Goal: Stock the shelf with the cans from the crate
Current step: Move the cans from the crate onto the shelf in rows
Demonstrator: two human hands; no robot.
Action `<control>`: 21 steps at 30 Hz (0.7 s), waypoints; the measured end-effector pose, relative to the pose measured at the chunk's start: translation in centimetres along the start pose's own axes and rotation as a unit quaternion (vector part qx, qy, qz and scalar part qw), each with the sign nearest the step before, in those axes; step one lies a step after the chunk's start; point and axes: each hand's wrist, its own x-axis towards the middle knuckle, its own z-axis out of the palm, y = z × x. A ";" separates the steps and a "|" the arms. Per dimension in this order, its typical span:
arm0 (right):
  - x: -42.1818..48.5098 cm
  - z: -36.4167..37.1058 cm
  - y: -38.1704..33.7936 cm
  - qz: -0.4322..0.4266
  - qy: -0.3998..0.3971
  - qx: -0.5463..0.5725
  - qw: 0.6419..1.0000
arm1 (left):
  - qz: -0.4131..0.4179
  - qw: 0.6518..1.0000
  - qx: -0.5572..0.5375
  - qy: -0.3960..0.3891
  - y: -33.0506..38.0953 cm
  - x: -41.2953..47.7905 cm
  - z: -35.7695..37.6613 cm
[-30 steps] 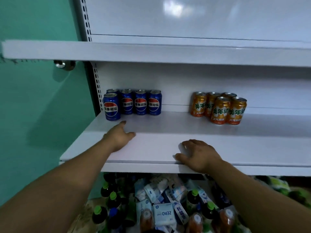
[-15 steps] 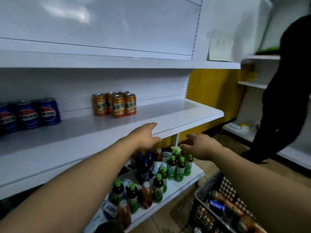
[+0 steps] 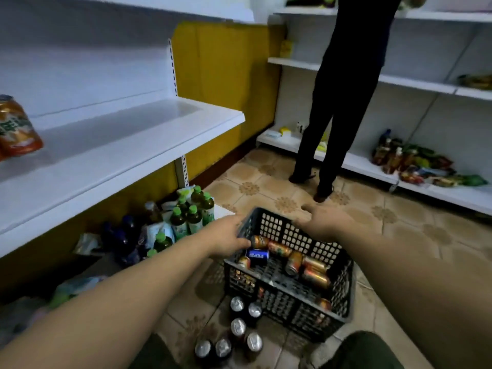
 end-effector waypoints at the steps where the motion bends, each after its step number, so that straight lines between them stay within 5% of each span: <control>1: 0.8 0.9 0.9 0.004 -0.010 0.004 1.000 | 0.000 1.000 0.002 -0.017 -0.1 1.1 1.0; 12: 16.1 15.8 9.4 0.052 -0.164 0.057 0.983 | -0.060 0.987 0.013 -0.149 -4.5 18.3 13.7; 21: 25.3 30.9 8.0 0.050 -0.292 0.129 0.947 | -0.084 0.958 0.108 -0.251 -11.2 31.0 20.1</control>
